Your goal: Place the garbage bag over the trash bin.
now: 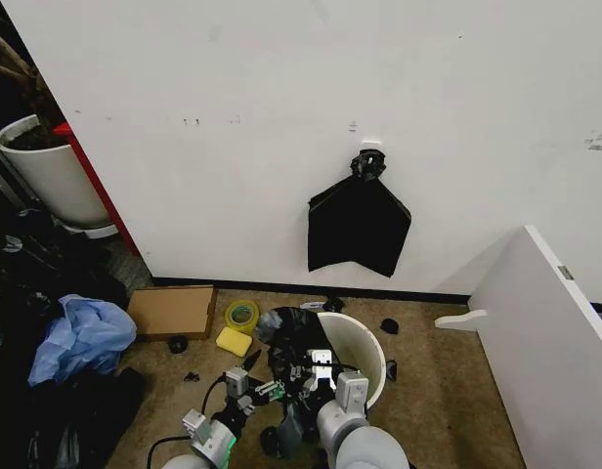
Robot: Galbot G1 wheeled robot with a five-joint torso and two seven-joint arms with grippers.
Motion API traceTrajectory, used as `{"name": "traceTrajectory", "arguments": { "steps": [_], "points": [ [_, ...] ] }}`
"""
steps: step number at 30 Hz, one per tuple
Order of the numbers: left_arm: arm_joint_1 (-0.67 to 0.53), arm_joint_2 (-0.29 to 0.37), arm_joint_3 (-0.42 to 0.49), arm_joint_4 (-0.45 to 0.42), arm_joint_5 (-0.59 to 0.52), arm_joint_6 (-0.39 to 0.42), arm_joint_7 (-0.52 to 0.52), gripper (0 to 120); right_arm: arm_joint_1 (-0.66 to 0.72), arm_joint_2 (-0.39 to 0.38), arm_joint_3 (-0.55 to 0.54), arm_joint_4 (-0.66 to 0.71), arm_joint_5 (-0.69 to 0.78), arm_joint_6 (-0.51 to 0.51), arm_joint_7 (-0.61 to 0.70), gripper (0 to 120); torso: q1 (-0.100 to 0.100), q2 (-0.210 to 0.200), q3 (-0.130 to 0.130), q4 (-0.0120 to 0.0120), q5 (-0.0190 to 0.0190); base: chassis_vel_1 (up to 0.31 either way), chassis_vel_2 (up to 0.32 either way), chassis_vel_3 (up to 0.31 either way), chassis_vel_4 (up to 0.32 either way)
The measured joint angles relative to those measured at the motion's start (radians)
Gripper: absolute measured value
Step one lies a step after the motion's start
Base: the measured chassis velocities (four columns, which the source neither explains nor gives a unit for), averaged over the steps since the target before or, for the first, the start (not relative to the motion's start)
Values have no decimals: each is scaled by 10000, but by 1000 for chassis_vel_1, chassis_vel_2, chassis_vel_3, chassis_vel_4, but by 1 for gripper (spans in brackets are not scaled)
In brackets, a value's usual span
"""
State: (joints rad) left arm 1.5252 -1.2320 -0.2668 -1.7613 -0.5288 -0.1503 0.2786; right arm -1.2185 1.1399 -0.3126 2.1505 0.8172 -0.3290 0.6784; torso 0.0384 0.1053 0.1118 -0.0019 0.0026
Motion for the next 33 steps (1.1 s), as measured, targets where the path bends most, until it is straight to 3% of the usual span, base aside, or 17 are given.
{"name": "traceTrajectory", "arguments": {
  "steps": [7, 15, 28, 33],
  "points": [
    [7, 310, 210, -708, 86, 514, -609, 100, -60, -25, 126, 136, 84, 363, -164, 0, 0, 0, 0, -1, 0, 0, 0, 0, 0],
    [148, 534, -285, -589, 217, 611, -1011, 100, -101, 62, 634, 124, 500, 633, 53, 0, 0, 0, 0, -1, -1, 0, 0, 0, 0],
    [182, 197, -658, -30, 277, 501, -995, 100, -172, -93, 771, 260, 522, 622, 185, 0, 0, 0, 0, 0, -1, 0, 0, 0, 0],
    [749, 509, -901, -669, 304, 111, -554, 100, -289, -12, 653, 232, 280, 614, 178, 0, 0, 0, 0, -1, 3, 0, 0, 0, 0]
  ]
}}
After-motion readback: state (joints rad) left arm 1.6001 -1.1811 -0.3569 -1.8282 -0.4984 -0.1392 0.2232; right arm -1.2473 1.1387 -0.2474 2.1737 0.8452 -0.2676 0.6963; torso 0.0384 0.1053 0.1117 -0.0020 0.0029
